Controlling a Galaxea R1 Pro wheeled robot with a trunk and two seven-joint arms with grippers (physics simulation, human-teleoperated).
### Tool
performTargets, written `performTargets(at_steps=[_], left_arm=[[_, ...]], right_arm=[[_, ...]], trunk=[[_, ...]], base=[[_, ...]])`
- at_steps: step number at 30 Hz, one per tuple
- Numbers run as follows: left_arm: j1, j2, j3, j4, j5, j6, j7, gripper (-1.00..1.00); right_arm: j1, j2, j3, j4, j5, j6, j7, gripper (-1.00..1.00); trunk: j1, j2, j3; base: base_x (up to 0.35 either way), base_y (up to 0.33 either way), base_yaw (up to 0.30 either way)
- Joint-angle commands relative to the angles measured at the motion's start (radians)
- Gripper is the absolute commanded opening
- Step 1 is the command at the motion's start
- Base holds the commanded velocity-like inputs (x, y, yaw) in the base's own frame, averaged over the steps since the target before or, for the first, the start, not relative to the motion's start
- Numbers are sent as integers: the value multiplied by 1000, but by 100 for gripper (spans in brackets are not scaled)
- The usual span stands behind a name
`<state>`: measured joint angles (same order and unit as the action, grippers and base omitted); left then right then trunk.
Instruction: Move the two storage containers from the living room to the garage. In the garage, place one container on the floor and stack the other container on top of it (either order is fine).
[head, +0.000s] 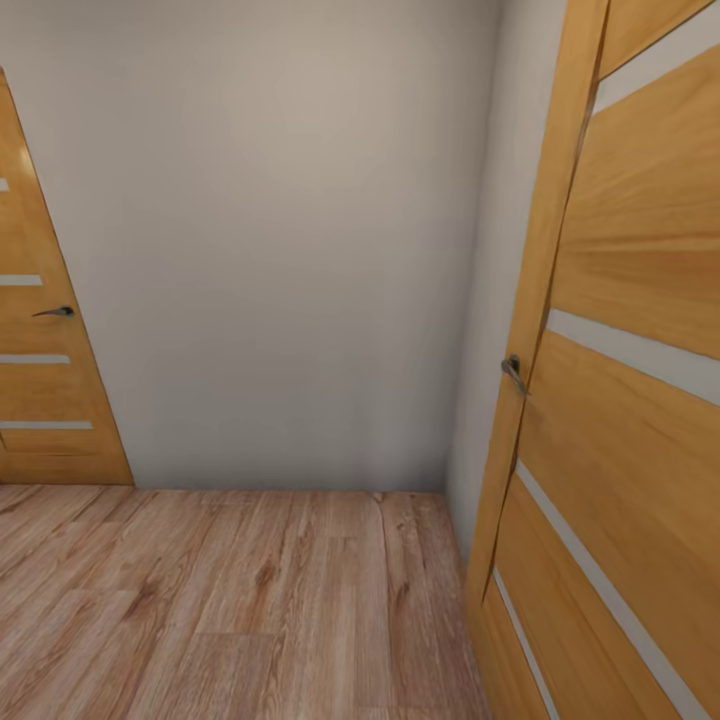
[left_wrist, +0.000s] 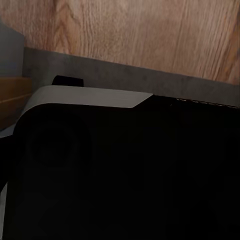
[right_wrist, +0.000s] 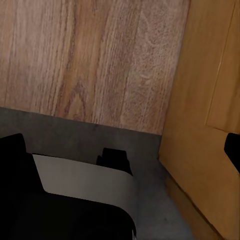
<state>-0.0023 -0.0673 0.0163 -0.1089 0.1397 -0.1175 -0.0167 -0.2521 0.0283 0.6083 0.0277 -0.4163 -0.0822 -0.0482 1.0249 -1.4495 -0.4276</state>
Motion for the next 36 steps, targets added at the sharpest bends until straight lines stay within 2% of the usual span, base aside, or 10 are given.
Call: performTargets(at_steps=[1,8,36], left_arm=[[0,0,2,0,8,-2,-2,100],[0,0,1,0,8,-2,-2,100],[-1,1,2,0,8,-2,-2,100]], right_arm=[[-1,1,8,3,-9,-5,-2,100],[-1,1,8,3,-9,-5,-2,100],[-1,1,8,3,-9,-5,-2,100]], trunk=[[0,-1,-1],[0,-1,-1],[0,-1,-1]], base=[[30,0,0],[112,0,0],[307,0,0]])
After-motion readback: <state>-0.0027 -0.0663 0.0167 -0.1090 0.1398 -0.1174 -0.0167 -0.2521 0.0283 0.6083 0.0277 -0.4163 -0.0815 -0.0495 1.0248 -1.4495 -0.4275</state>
